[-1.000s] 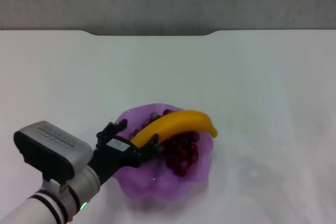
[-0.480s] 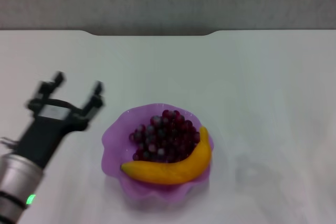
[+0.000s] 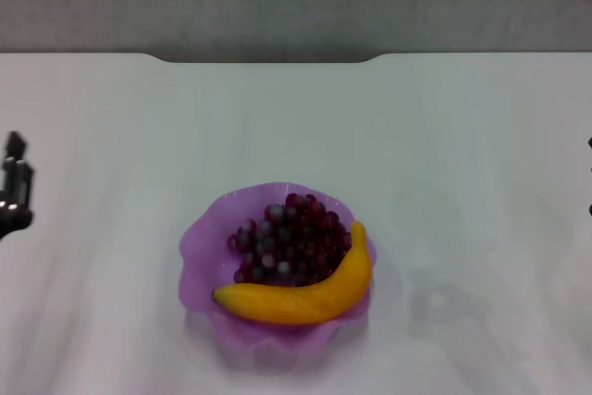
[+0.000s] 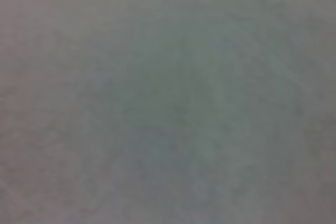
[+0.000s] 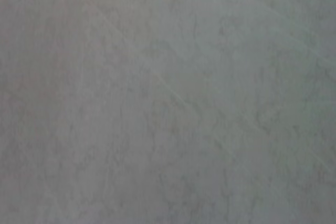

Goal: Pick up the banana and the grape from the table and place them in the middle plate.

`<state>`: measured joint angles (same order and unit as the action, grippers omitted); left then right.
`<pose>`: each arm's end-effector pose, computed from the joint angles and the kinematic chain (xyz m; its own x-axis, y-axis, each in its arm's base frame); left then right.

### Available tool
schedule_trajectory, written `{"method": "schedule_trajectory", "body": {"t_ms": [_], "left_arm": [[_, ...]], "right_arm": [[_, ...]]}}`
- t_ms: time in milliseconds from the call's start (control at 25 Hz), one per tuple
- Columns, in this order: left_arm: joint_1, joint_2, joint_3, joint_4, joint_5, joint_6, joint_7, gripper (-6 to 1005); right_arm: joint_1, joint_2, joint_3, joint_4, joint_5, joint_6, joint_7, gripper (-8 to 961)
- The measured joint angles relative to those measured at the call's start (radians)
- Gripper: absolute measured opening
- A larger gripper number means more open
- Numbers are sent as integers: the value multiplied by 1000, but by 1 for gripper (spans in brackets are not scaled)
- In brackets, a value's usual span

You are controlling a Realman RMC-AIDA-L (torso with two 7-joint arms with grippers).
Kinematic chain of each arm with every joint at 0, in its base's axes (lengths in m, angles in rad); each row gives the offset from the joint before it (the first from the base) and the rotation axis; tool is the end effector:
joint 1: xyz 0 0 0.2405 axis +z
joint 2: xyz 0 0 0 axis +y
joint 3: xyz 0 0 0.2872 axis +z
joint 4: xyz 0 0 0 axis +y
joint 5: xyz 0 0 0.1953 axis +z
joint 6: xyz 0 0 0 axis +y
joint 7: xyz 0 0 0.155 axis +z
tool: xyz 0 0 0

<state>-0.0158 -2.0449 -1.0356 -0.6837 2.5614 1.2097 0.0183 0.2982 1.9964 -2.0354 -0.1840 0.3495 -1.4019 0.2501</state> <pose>-0.3283 0.2625 0.0023 0.6609 -0.2240 0.7163 0.7224 -0.0685 -0.6880 0.3484 0.3015 0.0114 0.7173 0.1860 -0.6715 -0.6067 -0.3073 -0.7331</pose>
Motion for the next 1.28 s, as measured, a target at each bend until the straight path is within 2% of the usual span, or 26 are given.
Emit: {"method": "schedule_trajectory", "body": {"t_ms": [40,120,280,520,680,1000,1280], "left_arm": [[-9,-1,3,24,-22,19,-5,451],[-39,-4,21,94,-89,67,-20,384],[-76,-5,55,160,-194,95,-47,250],[-133,-5,84,242,-233,74,-84,174],[-166,-4,90,255,-234,19,-122,124],[-262,0,97,303,-233,-127,-144,124],[-320,4,88,340,-235,-218,-172,124]], "right_arm": [[1,0,0,0,1,0,0,22],[5,1,0,1,2,1,0,22],[7,1,3,2,5,20,-6,22],[2,6,63,3,16,90,-7,22],[-11,8,120,13,16,120,-9,22],[-37,10,218,37,16,132,-18,22],[-87,19,288,36,15,130,-149,22]]}}
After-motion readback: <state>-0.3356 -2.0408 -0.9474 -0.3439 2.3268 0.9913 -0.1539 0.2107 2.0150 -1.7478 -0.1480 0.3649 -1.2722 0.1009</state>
